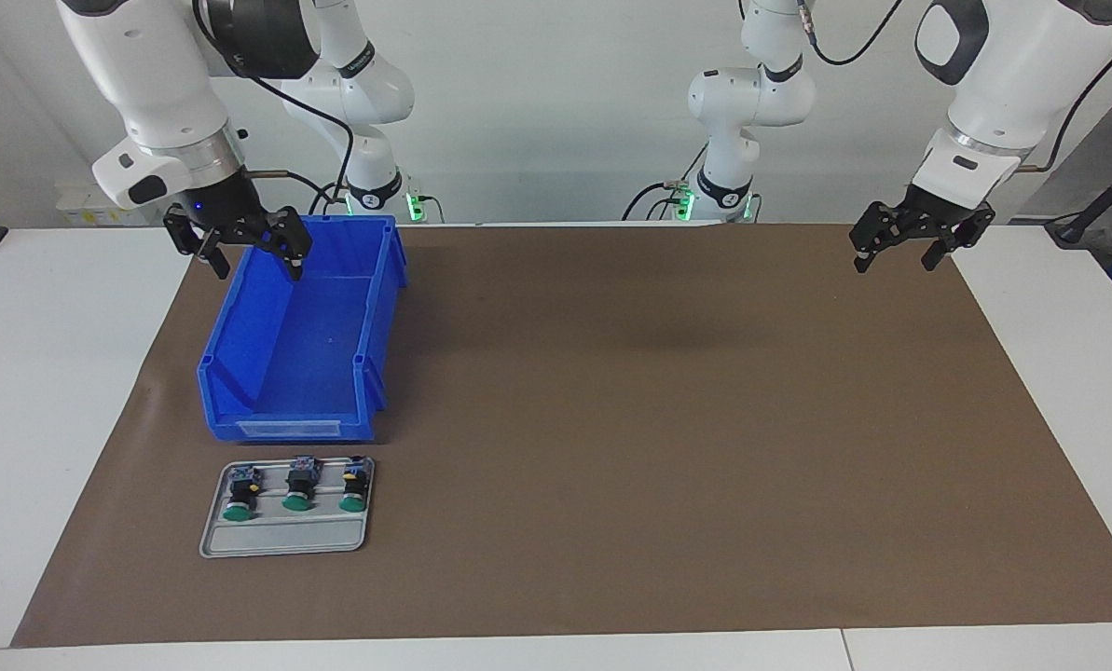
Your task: Place and press button with both arms
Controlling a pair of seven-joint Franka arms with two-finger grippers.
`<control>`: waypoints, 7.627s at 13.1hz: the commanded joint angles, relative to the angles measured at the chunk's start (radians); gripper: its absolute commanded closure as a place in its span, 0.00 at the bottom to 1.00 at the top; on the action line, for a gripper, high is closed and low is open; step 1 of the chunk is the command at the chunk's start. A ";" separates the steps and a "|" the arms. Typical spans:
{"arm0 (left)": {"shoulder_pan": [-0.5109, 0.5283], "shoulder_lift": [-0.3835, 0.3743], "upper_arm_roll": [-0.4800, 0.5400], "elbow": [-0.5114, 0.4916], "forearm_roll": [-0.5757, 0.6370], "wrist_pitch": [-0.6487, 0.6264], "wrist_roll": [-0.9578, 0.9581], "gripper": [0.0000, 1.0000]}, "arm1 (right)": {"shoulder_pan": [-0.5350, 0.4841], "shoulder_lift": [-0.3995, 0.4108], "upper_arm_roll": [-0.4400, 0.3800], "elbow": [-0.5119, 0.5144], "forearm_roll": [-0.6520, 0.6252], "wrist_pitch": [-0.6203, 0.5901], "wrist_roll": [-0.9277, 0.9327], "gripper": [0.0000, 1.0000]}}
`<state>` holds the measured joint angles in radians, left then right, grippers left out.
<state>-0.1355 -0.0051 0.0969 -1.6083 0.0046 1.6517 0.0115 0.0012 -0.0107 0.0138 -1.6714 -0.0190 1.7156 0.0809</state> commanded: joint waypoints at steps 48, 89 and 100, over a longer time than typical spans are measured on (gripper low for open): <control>0.007 -0.036 0.007 -0.033 -0.008 -0.004 0.002 0.00 | 0.492 0.385 0.026 0.027 0.004 0.519 0.537 1.00; -0.070 -0.119 -0.013 -0.217 -0.144 0.085 0.829 0.00 | 0.602 0.321 0.029 -0.083 -0.010 0.552 1.873 0.00; -0.144 -0.145 -0.016 -0.249 -0.137 0.057 0.829 0.00 | 0.214 -0.058 0.026 -0.309 -0.003 0.287 0.672 0.00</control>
<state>-0.2593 -0.1212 0.0699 -1.8293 -0.1317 1.7009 0.8297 0.2745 -0.0151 0.0314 -1.9495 -0.0414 2.0326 0.9492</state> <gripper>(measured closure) 0.053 0.000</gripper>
